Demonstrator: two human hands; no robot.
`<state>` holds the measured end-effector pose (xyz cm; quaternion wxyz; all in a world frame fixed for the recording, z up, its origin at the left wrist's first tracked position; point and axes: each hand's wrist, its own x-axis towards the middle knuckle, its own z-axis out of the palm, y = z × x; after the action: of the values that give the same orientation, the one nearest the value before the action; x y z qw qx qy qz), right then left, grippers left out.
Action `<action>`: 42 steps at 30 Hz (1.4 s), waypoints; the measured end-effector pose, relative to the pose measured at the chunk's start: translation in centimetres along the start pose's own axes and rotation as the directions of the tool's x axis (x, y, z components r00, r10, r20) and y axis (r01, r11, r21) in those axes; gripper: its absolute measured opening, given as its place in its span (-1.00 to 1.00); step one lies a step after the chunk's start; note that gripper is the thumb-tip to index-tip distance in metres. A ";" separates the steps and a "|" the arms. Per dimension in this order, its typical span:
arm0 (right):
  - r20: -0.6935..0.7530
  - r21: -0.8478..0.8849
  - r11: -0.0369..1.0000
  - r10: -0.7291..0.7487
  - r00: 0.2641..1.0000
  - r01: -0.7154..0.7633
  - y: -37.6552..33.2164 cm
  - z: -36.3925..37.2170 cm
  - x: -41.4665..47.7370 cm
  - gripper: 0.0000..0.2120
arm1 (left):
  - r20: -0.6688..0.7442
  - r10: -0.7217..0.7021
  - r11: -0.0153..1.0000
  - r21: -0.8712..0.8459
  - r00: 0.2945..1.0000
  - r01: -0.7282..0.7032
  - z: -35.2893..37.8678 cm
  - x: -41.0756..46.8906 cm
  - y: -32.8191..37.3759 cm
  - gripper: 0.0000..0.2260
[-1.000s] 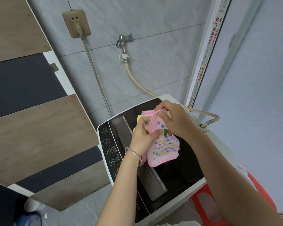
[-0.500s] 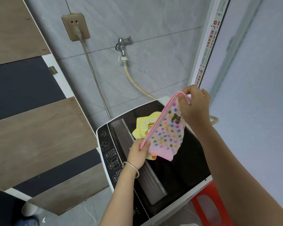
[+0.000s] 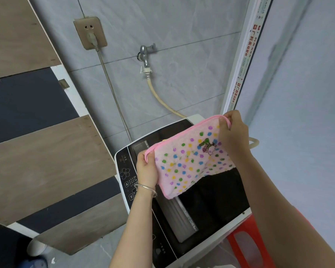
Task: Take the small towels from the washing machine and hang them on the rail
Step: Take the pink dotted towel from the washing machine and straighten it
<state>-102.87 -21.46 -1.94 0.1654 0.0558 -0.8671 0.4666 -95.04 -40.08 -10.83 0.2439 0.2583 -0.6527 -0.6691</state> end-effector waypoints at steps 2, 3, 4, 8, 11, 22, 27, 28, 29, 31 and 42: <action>0.014 0.024 0.999 0.036 0.999 -0.036 0.3 0.2 -0.3 -0.87 | 0.029 0.062 0.998 0.013 0.998 -0.062 -0.4 -0.1 -0.1 -0.86; 0.018 0.029 0.999 0.045 0.999 -0.046 0.4 0.2 -0.4 -0.86 | 0.055 0.097 0.995 0.023 0.994 -0.098 -0.7 -0.1 -0.3 -0.82; 0.019 0.032 0.998 0.048 0.999 -0.048 0.5 0.3 -0.5 -0.86 | 0.086 0.113 0.993 0.031 0.990 -0.116 -0.9 -0.2 -0.5 -0.81; 0.014 0.056 0.998 0.028 0.999 -0.029 0.6 0.3 -0.6 -0.90 | 0.155 0.058 0.998 0.017 0.986 -0.062 -1.4 -0.5 -0.6 -0.76; 0.021 0.076 0.997 0.006 1.000 -0.007 0.5 0.2 -0.7 -0.95 | 0.192 -0.033 0.998 -0.053 0.981 0.044 -1.7 -0.4 -0.9 -0.80; 0.014 0.098 0.994 -0.044 0.999 0.042 0.1 0.2 -0.8 -0.98 | 0.414 -0.130 0.988 0.131 0.901 0.082 -1.7 -1.0 -1.3 -0.92; 0.013 0.089 0.996 0.006 1.000 -0.007 0.5 -0.2 -0.8 -0.90 | 0.342 -0.042 0.994 0.106 0.939 0.006 -1.8 -0.9 -1.3 -0.84; 0.018 0.087 0.996 0.020 1.000 -0.022 0.6 -0.3 -0.9 -0.88 | 0.317 -0.030 0.992 0.123 0.948 -0.010 -1.8 -0.8 -1.2 -0.84; 0.023 0.084 0.996 0.035 0.999 -0.037 0.7 -0.3 -1.0 -0.86 | 0.295 -0.022 0.988 0.150 0.955 -0.024 -1.7 -0.7 -1.1 -0.84; 0.029 0.074 0.995 0.059 0.998 -0.061 0.9 -0.2 -1.1 -0.85 | 0.270 -0.012 0.980 0.195 0.963 -0.042 -1.6 -0.4 -0.9 -0.84; 0.042 -0.066 0.974 0.219 0.975 -0.216 1.9 0.2 -1.3 -0.85 | -0.019 0.106 0.976 0.192 0.994 -0.101 -1.2 -0.2 1.4 -0.96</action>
<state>-102.15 -20.65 -4.02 0.0936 -0.0331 -0.8857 0.4536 -94.16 -40.87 -9.45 0.2618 0.2558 -0.7229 -0.5860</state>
